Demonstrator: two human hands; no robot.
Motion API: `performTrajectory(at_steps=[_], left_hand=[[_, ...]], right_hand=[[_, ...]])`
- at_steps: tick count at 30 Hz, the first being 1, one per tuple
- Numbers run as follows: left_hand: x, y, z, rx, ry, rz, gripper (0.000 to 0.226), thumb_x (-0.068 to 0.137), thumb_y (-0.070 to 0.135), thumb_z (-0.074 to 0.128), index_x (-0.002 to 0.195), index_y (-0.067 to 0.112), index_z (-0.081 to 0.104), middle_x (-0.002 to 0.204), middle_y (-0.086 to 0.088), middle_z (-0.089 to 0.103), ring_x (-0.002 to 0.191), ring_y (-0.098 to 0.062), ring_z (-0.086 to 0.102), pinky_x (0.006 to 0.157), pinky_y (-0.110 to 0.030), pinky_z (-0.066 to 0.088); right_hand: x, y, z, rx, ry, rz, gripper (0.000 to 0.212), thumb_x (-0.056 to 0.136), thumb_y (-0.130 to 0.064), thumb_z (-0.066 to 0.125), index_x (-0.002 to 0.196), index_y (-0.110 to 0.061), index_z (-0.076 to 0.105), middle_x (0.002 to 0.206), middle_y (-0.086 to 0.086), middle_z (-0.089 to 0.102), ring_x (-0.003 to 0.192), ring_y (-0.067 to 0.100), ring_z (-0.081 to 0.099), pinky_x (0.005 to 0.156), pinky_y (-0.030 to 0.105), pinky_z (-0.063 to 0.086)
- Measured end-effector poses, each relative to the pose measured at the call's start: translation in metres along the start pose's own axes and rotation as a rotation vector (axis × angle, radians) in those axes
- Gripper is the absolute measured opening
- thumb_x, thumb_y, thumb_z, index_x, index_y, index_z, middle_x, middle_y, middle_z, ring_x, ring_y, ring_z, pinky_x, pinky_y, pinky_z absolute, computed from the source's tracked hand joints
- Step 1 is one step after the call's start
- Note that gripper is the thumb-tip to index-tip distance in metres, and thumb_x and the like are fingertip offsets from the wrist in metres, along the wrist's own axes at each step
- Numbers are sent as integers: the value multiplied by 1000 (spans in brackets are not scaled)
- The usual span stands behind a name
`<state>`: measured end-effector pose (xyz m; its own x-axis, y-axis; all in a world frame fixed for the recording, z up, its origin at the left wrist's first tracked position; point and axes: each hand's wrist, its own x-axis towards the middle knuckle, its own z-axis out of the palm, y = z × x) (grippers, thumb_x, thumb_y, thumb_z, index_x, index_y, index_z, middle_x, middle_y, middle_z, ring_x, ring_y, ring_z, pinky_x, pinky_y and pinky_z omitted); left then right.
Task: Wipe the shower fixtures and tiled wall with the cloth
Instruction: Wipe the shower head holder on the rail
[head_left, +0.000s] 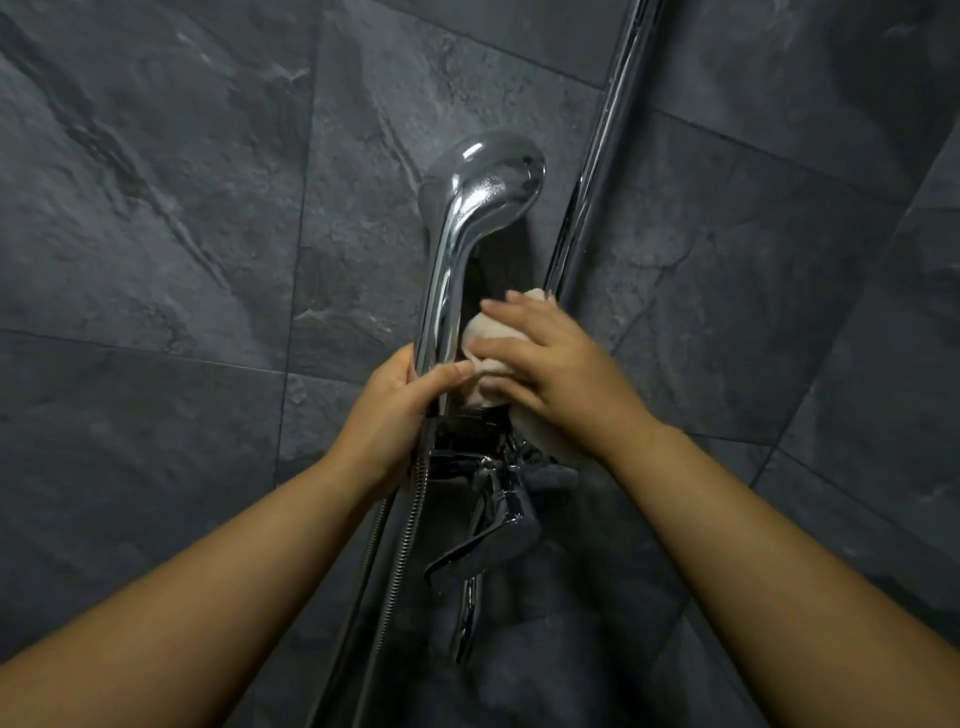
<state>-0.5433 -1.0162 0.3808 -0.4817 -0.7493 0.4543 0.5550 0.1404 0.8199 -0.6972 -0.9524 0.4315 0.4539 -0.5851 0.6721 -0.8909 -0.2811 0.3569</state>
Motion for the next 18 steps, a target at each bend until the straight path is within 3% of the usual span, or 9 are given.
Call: performTrajectory(at_steps=[3,8,12,15,18], left_hand=[[-2,0,-1,33,-2,8,14,87,10,57,98,17,61,93,-7,71,89,-22,68,80,-33,55],[-6,1,-6,95,54,22,12,86,9,59,96,16,60,90,-5,70,83,-17,69,72,-24,57],[-9,5,-9,45,52,-25,13,85,9,60,98,12,60,96,-11,72,87,-21,70,72,-27,58],[-11,9,-9,1,43,-57,21,82,11,65,102,6,59,102,-14,71,95,-23,69,86,-38,54],[-12,9,-6,-97,15,-98,12,85,6,60,96,6,55,103,-16,70,96,-22,68,89,-33,54]], right_hand=[[4,-6,9,-145,-49,-42,24,74,-21,73,95,-9,72,114,17,65,110,39,58,101,56,28],[2,-8,4,-246,-130,-273,30,84,-22,46,89,-10,73,104,9,69,110,34,60,104,54,29],[-4,-1,-13,-196,-238,-389,26,86,-20,50,95,-9,72,105,7,69,116,30,57,108,52,27],[-16,1,-28,-169,-240,-404,26,89,-22,51,93,-8,72,104,6,69,116,28,58,104,51,37],[-50,16,-38,-91,-259,-307,26,90,-24,54,98,-8,72,108,7,68,116,27,56,90,47,51]])
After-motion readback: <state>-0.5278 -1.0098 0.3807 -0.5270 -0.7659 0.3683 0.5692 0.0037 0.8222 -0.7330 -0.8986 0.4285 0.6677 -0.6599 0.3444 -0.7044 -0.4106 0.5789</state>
